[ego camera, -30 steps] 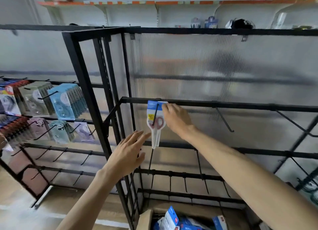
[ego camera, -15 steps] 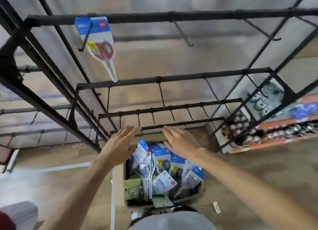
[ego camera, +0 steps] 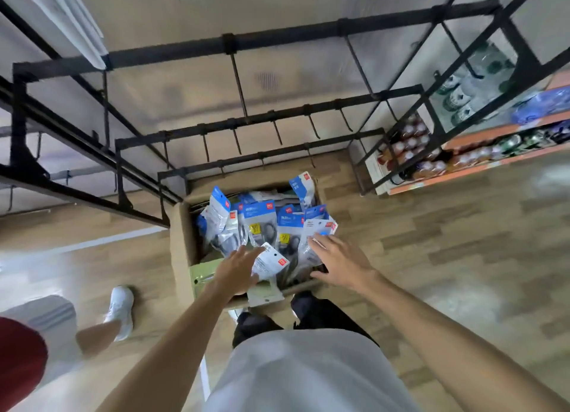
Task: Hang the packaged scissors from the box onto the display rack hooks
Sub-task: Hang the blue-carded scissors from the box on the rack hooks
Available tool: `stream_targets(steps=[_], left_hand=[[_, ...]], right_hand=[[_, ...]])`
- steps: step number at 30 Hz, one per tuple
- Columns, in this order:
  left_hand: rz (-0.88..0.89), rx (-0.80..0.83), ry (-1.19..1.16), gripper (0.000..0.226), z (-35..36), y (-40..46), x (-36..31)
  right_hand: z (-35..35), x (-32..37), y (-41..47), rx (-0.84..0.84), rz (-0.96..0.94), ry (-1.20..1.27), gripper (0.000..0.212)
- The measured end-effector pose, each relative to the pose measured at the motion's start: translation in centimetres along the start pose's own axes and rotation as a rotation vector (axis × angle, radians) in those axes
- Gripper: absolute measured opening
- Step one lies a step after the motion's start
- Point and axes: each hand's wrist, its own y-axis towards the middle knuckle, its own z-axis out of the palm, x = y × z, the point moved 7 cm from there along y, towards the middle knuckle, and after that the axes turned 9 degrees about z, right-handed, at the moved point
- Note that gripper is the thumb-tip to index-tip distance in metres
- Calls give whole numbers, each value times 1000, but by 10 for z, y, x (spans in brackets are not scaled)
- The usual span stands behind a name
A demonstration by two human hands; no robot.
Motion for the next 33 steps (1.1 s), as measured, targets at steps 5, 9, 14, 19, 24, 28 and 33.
stream_targets(steps=[5,9,14,19,24,28,33], left_hand=[[-39,23,-37,78,11,24,-3],[-54,64,-33,72,18,42,-21],[-135,95,-11,71,33,47,-26],[-227,45,-58,51,39,47,-29],[-289,-138,-151,33,37,31,-26],[-364,-235,-27,38,34,7,-17],[-331,-480,-2,71,26,-38,-4]], right_hand=[[28,8,-2,170,79,26,75],[34,13,-4,182,128,47,57],[36,-3,-4,106,187,98,39],[32,-38,4,101,269,46,44],[38,-56,17,165,342,99,39],[36,-67,29,164,411,287,21],[39,-48,34,260,260,346,10]])
